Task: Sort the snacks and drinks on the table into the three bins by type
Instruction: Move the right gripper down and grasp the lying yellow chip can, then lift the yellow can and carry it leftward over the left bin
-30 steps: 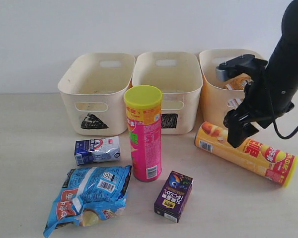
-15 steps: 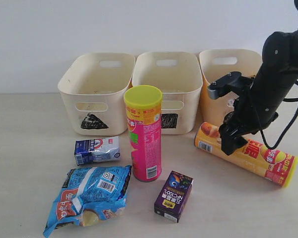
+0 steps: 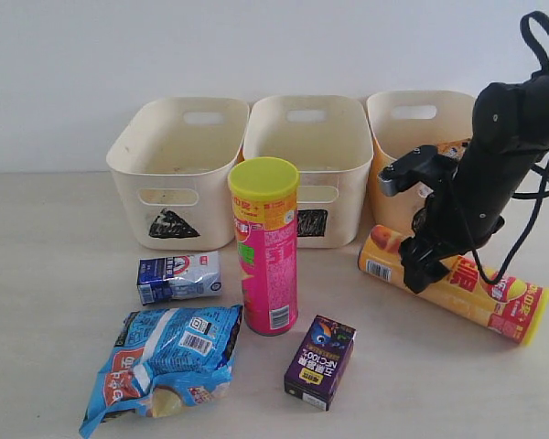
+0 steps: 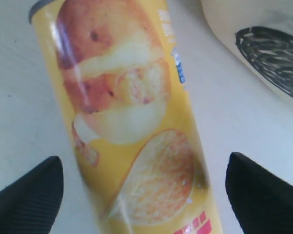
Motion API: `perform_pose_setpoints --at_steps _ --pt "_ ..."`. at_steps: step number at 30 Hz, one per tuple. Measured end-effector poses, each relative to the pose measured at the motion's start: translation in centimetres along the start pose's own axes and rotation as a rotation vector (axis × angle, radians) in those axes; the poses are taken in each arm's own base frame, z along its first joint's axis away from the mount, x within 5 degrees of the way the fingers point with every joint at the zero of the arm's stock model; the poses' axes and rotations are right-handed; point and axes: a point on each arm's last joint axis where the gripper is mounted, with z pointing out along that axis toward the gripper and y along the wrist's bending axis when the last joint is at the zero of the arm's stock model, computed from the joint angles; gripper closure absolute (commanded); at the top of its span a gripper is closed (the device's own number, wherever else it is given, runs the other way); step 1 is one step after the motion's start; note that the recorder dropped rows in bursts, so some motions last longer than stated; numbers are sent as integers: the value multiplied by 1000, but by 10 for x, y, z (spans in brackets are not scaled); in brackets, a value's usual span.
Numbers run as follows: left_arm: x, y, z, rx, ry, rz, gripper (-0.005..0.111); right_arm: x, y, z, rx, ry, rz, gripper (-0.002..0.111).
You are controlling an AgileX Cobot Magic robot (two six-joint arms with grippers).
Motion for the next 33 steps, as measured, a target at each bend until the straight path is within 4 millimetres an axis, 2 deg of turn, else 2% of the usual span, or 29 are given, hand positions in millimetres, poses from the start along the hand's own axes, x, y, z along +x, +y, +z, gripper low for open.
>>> perform_pose_setpoints --at_steps 3,5,9,10,12,13,18,23,26,28,30,33 --pt "0 0 0 0 0 0 103 1 0 5 -6 12 1 29" --pt "0 0 0 0 0 0 103 2 1 9 -16 28 1 35" --pt "0 0 0 0 0 0 103 5 2 14 -32 56 -2 66" --pt "0 0 0 0 0 0 103 5 2 14 -33 58 -2 87" --pt "0 0 0 0 0 0 103 4 2 8 -27 47 -3 105" --pt "0 0 0 0 0 0 103 3 2 4 -22 37 -4 108" --pt "0 0 0 0 0 0 103 -4 0 -30 35 -65 -8 108" --pt "0 0 0 0 0 0 103 -10 1 -75 89 -202 4 108" --pt "0 0 0 0 0 0 103 -19 3 -123 96 -353 50 108" --pt "0 0 0 0 0 0 103 -32 7 -158 52 -516 126 108" --pt "0 0 0 0 0 0 103 -41 10 -177 -11 -614 186 108" --pt "0 0 0 0 0 0 103 -51 19 -185 -50 -684 191 108"
